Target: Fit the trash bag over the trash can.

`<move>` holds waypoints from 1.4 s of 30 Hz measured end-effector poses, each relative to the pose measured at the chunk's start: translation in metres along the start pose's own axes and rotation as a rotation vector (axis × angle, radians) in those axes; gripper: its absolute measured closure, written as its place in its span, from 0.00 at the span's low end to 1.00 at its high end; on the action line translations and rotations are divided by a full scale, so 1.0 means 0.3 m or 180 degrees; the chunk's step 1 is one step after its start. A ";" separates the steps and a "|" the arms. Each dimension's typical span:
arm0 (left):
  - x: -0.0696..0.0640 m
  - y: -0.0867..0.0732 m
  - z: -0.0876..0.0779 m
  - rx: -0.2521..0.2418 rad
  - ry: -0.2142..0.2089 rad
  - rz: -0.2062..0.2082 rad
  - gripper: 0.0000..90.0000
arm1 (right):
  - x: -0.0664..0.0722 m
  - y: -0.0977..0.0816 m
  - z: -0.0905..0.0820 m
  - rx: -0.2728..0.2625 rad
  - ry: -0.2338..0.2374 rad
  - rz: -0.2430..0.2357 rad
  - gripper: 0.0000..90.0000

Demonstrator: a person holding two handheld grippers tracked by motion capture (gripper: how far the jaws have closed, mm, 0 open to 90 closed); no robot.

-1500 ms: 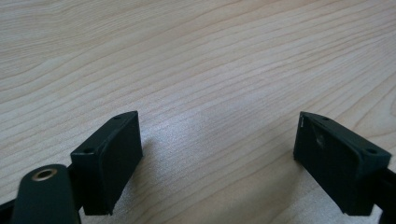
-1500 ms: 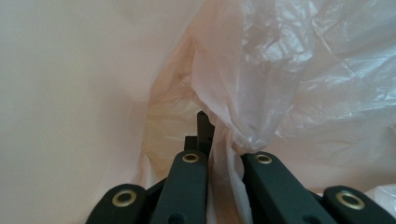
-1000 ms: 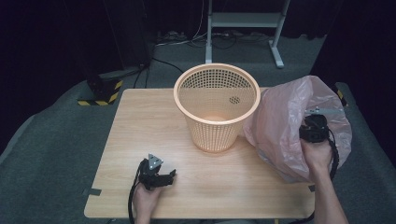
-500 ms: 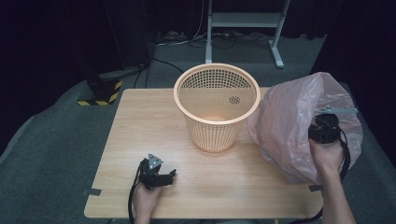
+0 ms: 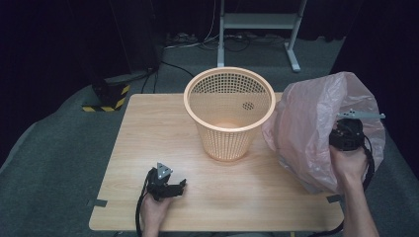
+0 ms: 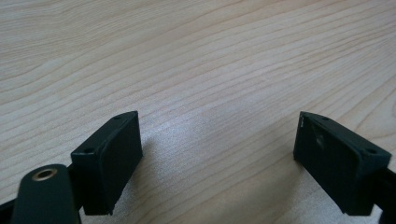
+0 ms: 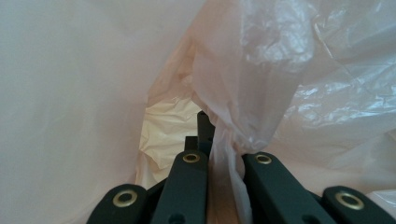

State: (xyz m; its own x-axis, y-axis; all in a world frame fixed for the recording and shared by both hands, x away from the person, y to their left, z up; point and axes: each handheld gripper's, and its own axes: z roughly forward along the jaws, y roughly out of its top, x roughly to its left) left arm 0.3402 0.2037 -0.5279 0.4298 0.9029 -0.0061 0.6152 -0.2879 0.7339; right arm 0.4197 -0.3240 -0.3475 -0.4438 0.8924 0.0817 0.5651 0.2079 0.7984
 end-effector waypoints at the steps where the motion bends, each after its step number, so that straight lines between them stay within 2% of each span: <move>1: 0.000 0.000 0.000 -0.0002 -0.0001 -0.0001 0.17 | -0.001 0.000 -0.009 -0.0023 -0.0001 -0.0007 0.99; 6: 0.001 0.000 0.000 -0.0002 -0.0003 0.0000 0.17 | -0.013 0.003 -0.037 -0.0055 0.0024 0.0066 0.99; 16: 0.001 0.000 0.000 0.0000 -0.0002 -0.0002 0.17 | 0.005 0.045 -0.080 -0.0075 0.0058 -0.0031 0.99; 20: 0.000 0.000 0.000 -0.0001 -0.0002 -0.0005 0.17 | 0.000 0.052 -0.109 -0.0158 0.0092 -0.0011 0.99; 25: 0.000 0.000 0.000 -0.0001 -0.0002 -0.0005 0.17 | 0.004 0.062 -0.130 -0.0175 0.0106 0.0005 0.99; 30: 0.001 0.000 0.001 -0.0003 -0.0002 -0.0006 0.17 | 0.007 0.085 -0.160 -0.0214 0.0060 -0.0032 0.99; 37: 0.000 0.002 0.003 -0.0003 0.0008 -0.0017 0.17 | 0.008 0.113 -0.183 -0.0254 0.0095 -0.0026 0.99; 39: -0.002 0.003 0.003 0.0001 0.0039 -0.0011 0.17 | 0.013 0.123 -0.192 -0.0284 0.0094 -0.0064 0.99; 42: -0.006 0.003 0.003 -0.0003 0.0047 -0.0016 0.17 | 0.003 0.133 -0.189 -0.0311 0.0146 -0.0016 0.99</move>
State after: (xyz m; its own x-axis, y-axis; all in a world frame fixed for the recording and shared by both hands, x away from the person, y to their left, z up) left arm 0.3406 0.2017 -0.5279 0.4168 0.9090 0.0002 0.6168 -0.2830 0.7345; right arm 0.4024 -0.3376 -0.2817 -0.4789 0.8718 0.1030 0.4932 0.1702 0.8531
